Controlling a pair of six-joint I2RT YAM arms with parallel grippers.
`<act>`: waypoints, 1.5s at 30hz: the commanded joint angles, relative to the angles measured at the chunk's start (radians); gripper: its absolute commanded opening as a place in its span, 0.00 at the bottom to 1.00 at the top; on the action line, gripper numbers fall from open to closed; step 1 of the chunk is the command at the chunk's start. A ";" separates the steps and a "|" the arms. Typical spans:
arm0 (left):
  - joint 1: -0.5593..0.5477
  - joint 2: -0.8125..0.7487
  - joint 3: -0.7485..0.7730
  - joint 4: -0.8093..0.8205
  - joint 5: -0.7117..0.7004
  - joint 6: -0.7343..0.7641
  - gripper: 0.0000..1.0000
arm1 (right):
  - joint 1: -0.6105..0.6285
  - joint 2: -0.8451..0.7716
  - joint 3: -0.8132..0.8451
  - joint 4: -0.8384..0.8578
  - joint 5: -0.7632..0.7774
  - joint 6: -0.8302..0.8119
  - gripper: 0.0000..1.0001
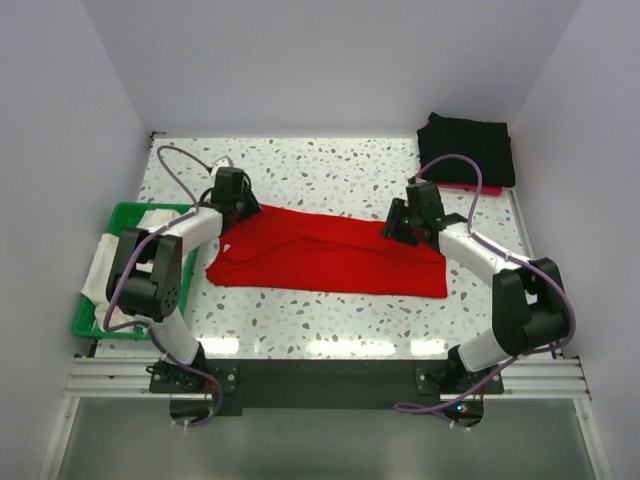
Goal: Fold and stack the t-shirts
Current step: Fold the tshirt
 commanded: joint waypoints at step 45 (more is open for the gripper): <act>-0.111 -0.078 -0.036 -0.050 0.020 0.046 0.00 | 0.000 -0.051 0.021 0.033 -0.020 -0.037 0.47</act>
